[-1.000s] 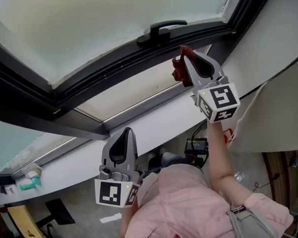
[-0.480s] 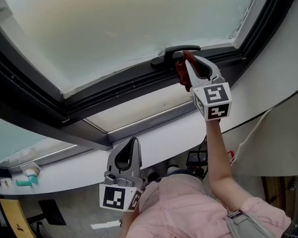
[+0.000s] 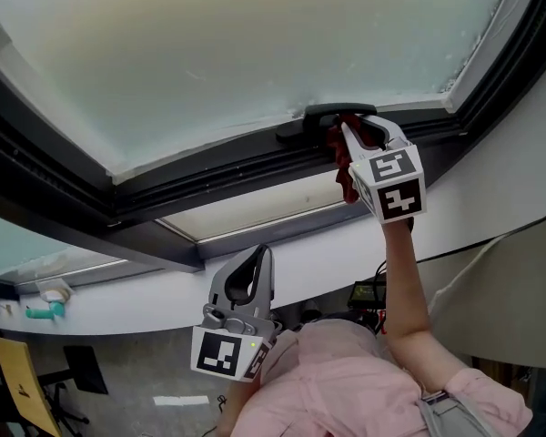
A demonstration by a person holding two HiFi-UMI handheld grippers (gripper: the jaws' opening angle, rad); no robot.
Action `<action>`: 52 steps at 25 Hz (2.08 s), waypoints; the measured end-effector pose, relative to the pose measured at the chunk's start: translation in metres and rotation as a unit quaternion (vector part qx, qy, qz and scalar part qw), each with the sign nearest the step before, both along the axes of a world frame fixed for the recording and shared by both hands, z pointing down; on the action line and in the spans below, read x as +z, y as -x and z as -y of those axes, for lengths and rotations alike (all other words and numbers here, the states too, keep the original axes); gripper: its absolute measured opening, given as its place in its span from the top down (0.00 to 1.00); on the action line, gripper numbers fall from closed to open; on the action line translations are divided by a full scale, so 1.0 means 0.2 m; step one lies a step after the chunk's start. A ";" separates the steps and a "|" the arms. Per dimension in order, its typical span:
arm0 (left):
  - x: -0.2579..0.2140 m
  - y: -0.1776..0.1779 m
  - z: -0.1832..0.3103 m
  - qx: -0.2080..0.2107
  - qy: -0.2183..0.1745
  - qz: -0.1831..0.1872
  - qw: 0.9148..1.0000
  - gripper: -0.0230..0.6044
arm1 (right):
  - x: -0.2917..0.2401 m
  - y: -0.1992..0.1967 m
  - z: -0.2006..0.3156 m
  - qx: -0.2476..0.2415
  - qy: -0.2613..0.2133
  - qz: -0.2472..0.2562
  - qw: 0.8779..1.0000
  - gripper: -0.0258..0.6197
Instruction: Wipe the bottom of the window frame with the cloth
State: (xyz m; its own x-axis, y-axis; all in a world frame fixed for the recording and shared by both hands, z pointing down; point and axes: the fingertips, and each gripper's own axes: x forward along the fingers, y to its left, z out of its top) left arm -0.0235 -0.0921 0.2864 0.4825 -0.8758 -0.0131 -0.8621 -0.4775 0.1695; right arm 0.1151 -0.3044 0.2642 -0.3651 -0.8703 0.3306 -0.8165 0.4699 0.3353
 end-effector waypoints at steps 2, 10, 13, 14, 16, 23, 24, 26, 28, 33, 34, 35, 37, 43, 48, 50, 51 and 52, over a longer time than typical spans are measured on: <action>0.00 -0.01 0.02 -0.003 -0.002 0.002 1.000 0.97 | 0.00 -0.01 0.00 -0.003 0.001 -0.001 1.000 0.87; -0.01 -0.02 0.04 -0.014 -0.004 0.004 1.000 0.97 | 0.02 -0.02 0.00 -0.017 0.001 -0.003 1.000 0.87; -0.01 -0.03 0.04 -0.016 -0.006 0.005 1.000 0.97 | 0.02 -0.05 0.00 -0.014 -0.001 -0.004 1.000 0.87; -0.01 -0.03 0.03 -0.016 -0.006 0.005 1.000 0.97 | 0.02 -0.06 0.00 -0.012 -0.002 -0.004 1.000 0.87; -0.02 -0.02 0.03 -0.018 -0.007 0.006 1.000 0.97 | 0.02 -0.09 0.00 -0.005 -0.004 -0.004 1.000 0.87; -0.01 -0.05 0.02 -0.017 -0.005 0.006 1.000 0.97 | 0.02 -0.30 0.06 0.031 0.002 -0.018 0.999 0.87; -0.01 -0.05 0.03 -0.016 -0.005 0.006 1.000 0.97 | 0.02 -0.31 0.06 0.029 0.003 -0.016 0.999 0.87; -0.01 -0.07 0.03 -0.013 -0.004 0.006 1.000 0.97 | 0.02 -0.33 0.07 0.027 0.003 -0.017 0.999 0.87; -0.01 -0.09 0.04 -0.009 -0.005 0.007 1.000 0.97 | 0.02 -0.35 0.08 0.026 0.007 -0.014 1.000 0.87; -0.01 -0.14 0.05 0.001 -0.006 0.007 1.000 0.97 | 0.03 -0.38 0.10 0.021 0.015 -0.009 1.000 0.87; -0.01 -0.15 0.05 0.002 -0.006 0.007 1.000 0.97 | 0.03 -0.39 0.10 0.021 0.015 -0.008 1.000 0.87; -0.01 -0.15 0.06 0.003 -0.007 0.007 1.000 0.97 | 0.03 -0.41 0.10 0.023 0.015 -0.007 1.000 0.87; -0.02 -0.17 0.06 0.005 -0.007 0.007 1.000 0.97 | 0.02 -0.44 0.11 0.027 0.015 -0.005 1.000 0.87; -0.02 -0.20 0.09 0.007 -0.007 0.006 1.000 0.97 | 0.02 -0.50 0.13 0.033 0.014 -0.008 0.999 0.87; -0.02 -0.22 0.10 0.008 -0.007 0.006 1.000 0.97 | 0.02 -0.55 0.14 0.038 0.014 -0.002 0.999 0.87; -0.02 -0.23 0.11 0.008 -0.006 0.005 1.000 0.97 | 0.02 -0.56 0.15 0.039 0.015 -0.002 0.999 0.87; -0.02 -0.23 0.11 0.009 -0.006 0.005 1.000 0.97 | 0.02 -0.58 0.15 0.041 0.016 -0.001 0.999 0.87; -0.02 -0.23 0.12 0.009 -0.006 0.005 1.000 0.97 | 0.02 -0.59 0.16 0.042 0.016 -0.001 0.999 0.87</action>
